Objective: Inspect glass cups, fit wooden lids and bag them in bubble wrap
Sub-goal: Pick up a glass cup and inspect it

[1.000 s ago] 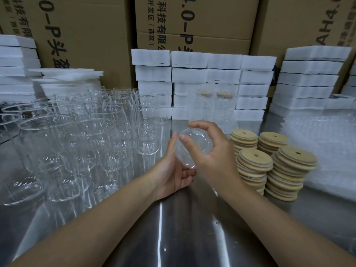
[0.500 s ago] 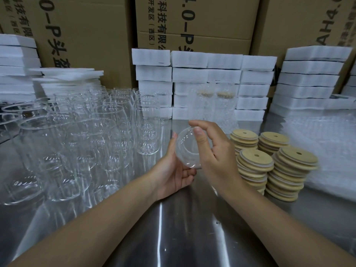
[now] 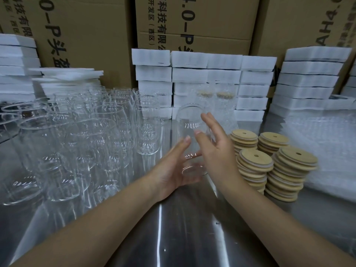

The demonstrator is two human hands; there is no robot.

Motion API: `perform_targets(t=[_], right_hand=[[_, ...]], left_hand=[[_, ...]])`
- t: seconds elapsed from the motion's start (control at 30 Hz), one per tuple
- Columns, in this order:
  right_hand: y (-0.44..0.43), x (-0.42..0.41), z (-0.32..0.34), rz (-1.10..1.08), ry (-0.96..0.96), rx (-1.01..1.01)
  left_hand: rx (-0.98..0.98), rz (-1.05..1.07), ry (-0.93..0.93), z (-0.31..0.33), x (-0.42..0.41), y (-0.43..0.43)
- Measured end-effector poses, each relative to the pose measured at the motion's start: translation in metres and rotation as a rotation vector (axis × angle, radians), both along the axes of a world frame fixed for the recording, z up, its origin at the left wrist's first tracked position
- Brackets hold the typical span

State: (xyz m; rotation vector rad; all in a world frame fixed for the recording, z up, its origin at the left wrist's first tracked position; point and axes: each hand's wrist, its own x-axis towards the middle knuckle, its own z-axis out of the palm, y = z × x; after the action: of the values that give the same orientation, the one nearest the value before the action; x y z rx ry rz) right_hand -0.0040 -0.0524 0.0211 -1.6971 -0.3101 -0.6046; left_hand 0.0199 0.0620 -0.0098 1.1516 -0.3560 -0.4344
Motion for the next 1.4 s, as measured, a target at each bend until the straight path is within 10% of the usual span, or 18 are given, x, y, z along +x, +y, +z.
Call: perform_targets(t=[0.47,1.4], right_hand=[[-0.007,0.01,0.009,0.142,0.255,0.355],[-0.006,0.001,0.01,0.039,-0.098,0.404]], left_hand=[[0.034,0.201,-0.18,0.002,-0.001,0.001],[-0.015,0.251,-0.309,0.003,-0.015,-0.012]])
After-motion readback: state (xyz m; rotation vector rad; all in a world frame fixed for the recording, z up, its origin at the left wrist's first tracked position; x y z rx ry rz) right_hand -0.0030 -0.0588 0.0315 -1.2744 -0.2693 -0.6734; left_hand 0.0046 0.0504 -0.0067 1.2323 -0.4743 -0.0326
